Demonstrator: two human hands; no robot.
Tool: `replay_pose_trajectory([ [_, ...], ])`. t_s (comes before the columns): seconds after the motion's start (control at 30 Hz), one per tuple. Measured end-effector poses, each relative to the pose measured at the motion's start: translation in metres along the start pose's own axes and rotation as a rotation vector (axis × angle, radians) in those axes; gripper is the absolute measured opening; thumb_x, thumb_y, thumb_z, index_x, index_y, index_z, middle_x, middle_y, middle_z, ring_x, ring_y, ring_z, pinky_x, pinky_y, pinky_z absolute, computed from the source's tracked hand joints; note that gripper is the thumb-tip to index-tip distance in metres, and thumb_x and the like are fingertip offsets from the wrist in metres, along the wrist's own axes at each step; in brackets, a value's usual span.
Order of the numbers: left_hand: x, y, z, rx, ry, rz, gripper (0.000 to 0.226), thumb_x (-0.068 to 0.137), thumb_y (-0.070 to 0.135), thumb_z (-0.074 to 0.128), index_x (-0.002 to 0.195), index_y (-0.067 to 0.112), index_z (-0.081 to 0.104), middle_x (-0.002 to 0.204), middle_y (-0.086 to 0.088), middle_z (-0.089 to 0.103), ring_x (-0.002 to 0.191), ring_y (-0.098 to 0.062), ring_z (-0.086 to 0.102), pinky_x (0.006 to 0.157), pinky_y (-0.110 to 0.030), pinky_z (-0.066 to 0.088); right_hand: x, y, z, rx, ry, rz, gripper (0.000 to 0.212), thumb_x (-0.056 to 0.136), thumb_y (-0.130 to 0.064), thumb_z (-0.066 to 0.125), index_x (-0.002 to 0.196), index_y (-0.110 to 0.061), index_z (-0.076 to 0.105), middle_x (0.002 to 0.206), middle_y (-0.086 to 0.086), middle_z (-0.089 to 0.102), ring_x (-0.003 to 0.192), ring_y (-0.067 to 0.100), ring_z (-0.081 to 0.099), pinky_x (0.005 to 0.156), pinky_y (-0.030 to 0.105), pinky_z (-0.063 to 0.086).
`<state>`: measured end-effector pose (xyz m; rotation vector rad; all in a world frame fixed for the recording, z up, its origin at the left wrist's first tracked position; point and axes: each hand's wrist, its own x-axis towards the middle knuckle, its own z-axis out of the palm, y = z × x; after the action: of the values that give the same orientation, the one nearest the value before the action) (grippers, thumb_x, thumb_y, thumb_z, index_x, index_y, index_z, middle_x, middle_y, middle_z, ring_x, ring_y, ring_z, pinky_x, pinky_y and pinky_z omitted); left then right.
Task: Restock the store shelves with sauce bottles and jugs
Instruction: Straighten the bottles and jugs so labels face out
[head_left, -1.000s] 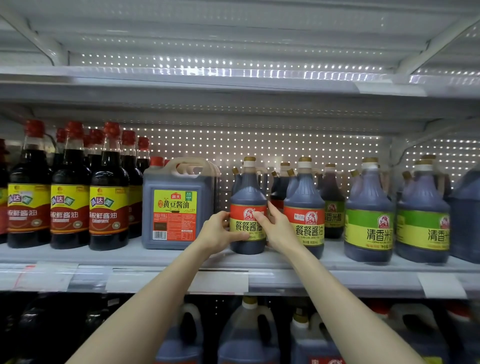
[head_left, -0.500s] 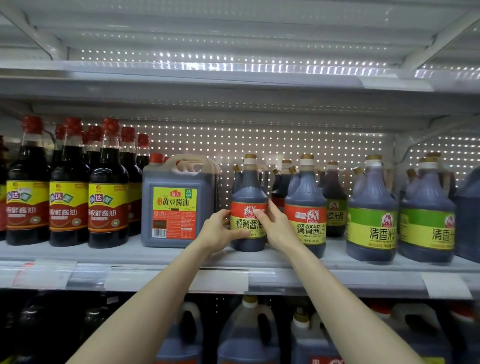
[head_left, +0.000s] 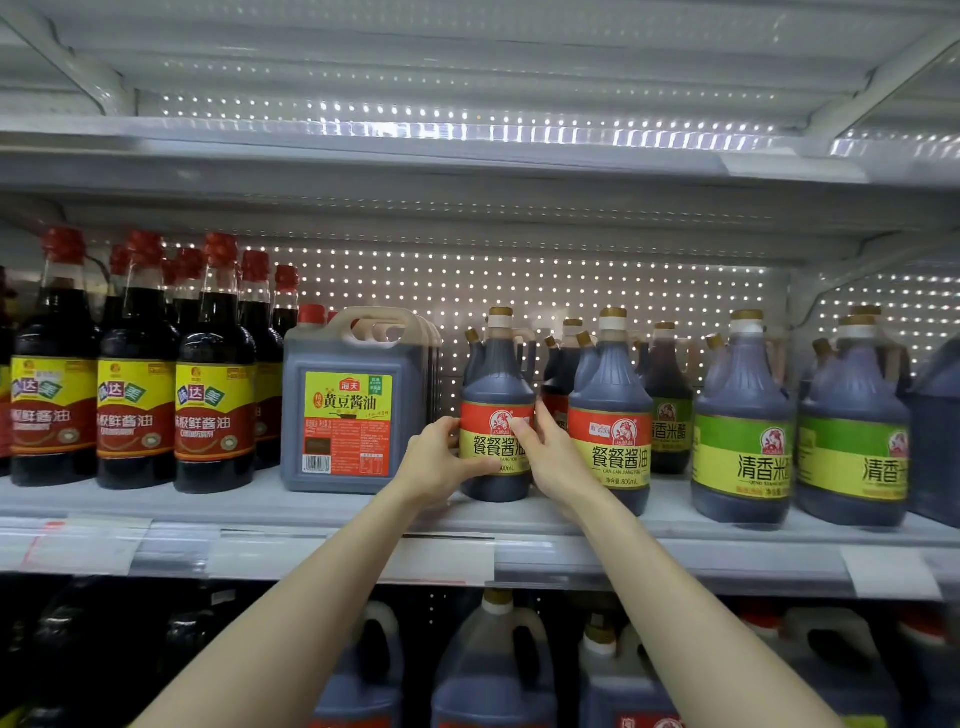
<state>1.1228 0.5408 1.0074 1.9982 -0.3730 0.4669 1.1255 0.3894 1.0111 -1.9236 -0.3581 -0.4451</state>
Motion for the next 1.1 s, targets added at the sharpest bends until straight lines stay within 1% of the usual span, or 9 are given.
replay_pose_trajectory([
  [0.07, -0.0003, -0.0010, -0.0013, -0.008, -0.012, -0.005, 0.065, 0.073, 0.018, 0.082, 0.130, 0.008, 0.050, 0.123, -0.006, 0.063, 0.104, -0.015, 0.061, 0.096, -0.029, 0.049, 0.0002, 0.0014, 0.0011, 0.014, 0.007, 0.001, 0.051, 0.102, -0.036, 0.040, 0.150, -0.028, 0.025, 0.136, 0.003, 0.053, 0.120, 0.020, 0.052, 0.102, 0.043, 0.046],
  [0.13, 0.0001, -0.0022, -0.0026, -0.022, -0.032, -0.012, 0.069, 0.073, 0.017, 0.082, 0.132, 0.008, 0.048, 0.126, -0.007, 0.062, 0.110, -0.017, 0.061, 0.099, -0.034, 0.049, 0.0007, 0.0030, 0.0020, 0.008, 0.014, -0.003, 0.050, 0.102, -0.037, 0.040, 0.149, -0.027, 0.027, 0.136, 0.002, 0.054, 0.119, 0.020, 0.053, 0.101, 0.042, 0.047],
  [0.23, 0.0008, -0.0020, -0.0038, -0.037, -0.048, -0.019, 0.069, 0.075, 0.015, 0.080, 0.134, 0.007, 0.046, 0.128, -0.008, 0.060, 0.114, -0.019, 0.059, 0.101, -0.037, 0.048, 0.0016, 0.0048, 0.0030, 0.011, 0.034, -0.014, 0.048, 0.101, -0.037, 0.041, 0.147, -0.025, 0.032, 0.133, 0.002, 0.055, 0.116, 0.019, 0.055, 0.100, 0.042, 0.048],
  [0.4, 0.0024, -0.0023, -0.0047, -0.051, -0.067, -0.027, 0.069, 0.076, 0.013, 0.079, 0.136, 0.007, 0.044, 0.129, -0.009, 0.060, 0.116, -0.019, 0.058, 0.101, -0.036, 0.048, 0.0028, 0.0060, 0.0049, -0.005, 0.051, -0.002, 0.053, 0.101, -0.040, 0.042, 0.150, -0.023, 0.029, 0.135, 0.001, 0.055, 0.118, 0.020, 0.054, 0.100, 0.044, 0.048],
  [0.53, 0.0005, -0.0018, -0.0034, -0.032, -0.049, -0.019, 0.069, 0.077, 0.013, 0.078, 0.136, 0.006, 0.044, 0.129, -0.009, 0.060, 0.115, -0.019, 0.058, 0.099, -0.032, 0.048, 0.0034, 0.0056, 0.0046, -0.010, 0.050, -0.003, 0.054, 0.100, -0.041, 0.042, 0.149, -0.025, 0.029, 0.135, 0.001, 0.055, 0.119, 0.020, 0.054, 0.101, 0.045, 0.047],
  [0.77, 0.0002, -0.0007, -0.0003, -0.011, -0.021, -0.012, 0.065, 0.077, 0.015, 0.078, 0.134, 0.007, 0.046, 0.129, -0.008, 0.060, 0.115, -0.020, 0.058, 0.099, -0.032, 0.047, 0.0008, 0.0036, 0.0028, -0.013, 0.030, -0.010, 0.049, 0.102, -0.037, 0.039, 0.149, -0.024, 0.030, 0.133, 0.001, 0.055, 0.118, 0.019, 0.054, 0.102, 0.043, 0.046],
  [0.9, 0.0008, -0.0009, -0.0006, 0.000, -0.028, -0.008, 0.066, 0.077, 0.016, 0.078, 0.134, 0.008, 0.047, 0.129, -0.008, 0.060, 0.115, -0.019, 0.059, 0.097, -0.032, 0.048, 0.0008, 0.0031, 0.0026, -0.008, 0.026, -0.015, 0.048, 0.102, -0.037, 0.039, 0.148, -0.023, 0.031, 0.128, -0.002, 0.055, 0.113, 0.016, 0.054, 0.099, 0.039, 0.048],
  [1.0, 0.0003, -0.0007, -0.0013, 0.005, -0.023, -0.005, 0.067, 0.077, 0.016, 0.079, 0.135, 0.007, 0.046, 0.129, -0.008, 0.059, 0.115, -0.019, 0.059, 0.097, -0.031, 0.047, 0.0012, 0.0030, 0.0032, -0.020, 0.029, -0.013, 0.051, 0.102, -0.038, 0.039, 0.149, -0.023, 0.029, 0.133, 0.003, 0.056, 0.117, 0.019, 0.055, 0.101, 0.043, 0.047],
  [1.1, -0.0003, 0.0001, -0.0012, 0.008, -0.031, -0.005, 0.068, 0.077, 0.015, 0.078, 0.136, 0.006, 0.045, 0.130, -0.008, 0.058, 0.116, -0.020, 0.058, 0.097, -0.030, 0.046, 0.0003, 0.0030, 0.0036, -0.015, 0.037, -0.013, 0.050, 0.102, -0.036, 0.039, 0.149, -0.022, 0.030, 0.132, 0.003, 0.055, 0.117, 0.020, 0.055, 0.101, 0.042, 0.047],
])
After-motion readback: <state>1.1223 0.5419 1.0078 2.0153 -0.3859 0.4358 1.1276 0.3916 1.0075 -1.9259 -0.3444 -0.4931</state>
